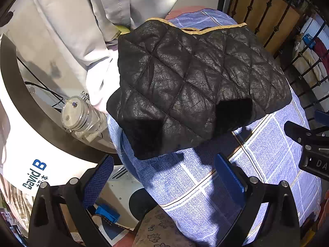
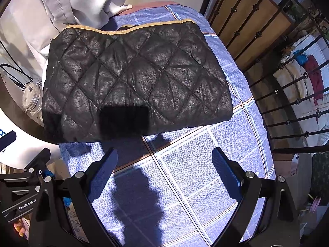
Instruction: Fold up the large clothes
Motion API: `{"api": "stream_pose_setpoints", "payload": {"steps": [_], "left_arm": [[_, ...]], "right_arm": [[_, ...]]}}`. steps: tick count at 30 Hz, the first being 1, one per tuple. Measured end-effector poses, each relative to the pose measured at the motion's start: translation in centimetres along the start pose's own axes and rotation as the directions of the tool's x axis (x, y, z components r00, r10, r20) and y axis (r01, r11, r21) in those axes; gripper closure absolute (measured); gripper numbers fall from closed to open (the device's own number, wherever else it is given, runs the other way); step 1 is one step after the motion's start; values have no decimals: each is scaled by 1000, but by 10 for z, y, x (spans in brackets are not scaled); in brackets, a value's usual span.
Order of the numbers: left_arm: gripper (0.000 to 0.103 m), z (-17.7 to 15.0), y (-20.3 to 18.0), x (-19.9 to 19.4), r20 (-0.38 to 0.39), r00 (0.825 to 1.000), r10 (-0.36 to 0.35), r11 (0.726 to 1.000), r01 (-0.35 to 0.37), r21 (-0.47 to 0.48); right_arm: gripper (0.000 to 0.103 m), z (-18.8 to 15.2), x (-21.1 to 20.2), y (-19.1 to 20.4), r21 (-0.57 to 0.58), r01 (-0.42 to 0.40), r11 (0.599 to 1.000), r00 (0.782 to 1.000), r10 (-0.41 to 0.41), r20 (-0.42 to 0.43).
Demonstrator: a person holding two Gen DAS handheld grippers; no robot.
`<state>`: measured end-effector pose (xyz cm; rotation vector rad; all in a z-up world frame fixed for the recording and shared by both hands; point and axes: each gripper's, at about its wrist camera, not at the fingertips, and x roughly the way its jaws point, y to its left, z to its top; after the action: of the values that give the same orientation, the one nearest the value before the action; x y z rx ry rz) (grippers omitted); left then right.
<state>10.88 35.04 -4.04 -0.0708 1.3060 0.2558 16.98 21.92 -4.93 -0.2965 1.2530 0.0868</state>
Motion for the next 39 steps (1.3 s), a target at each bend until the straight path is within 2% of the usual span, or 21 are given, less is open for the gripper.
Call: {"api": "stream_pose_setpoints", "payload": {"steps": [23, 29, 34, 39], "left_arm": [[6, 2, -1, -3, 14, 1000, 27, 1000, -27, 12], [6, 2, -1, -2, 11, 1000, 25, 1000, -26, 12], [6, 2, -1, 0, 6, 998, 57, 998, -57, 20], [6, 2, -2, 3, -9, 999, 51, 999, -50, 19]], "right_arm": [[11, -2, 1, 2, -17, -3, 1000, 1000, 3, 0], [11, -1, 2, 2, -21, -6, 1000, 1000, 6, 0], [11, -3, 2, 4, -31, -8, 999, 1000, 8, 0], [11, -3, 2, 4, -31, -9, 999, 1000, 9, 1]]}}
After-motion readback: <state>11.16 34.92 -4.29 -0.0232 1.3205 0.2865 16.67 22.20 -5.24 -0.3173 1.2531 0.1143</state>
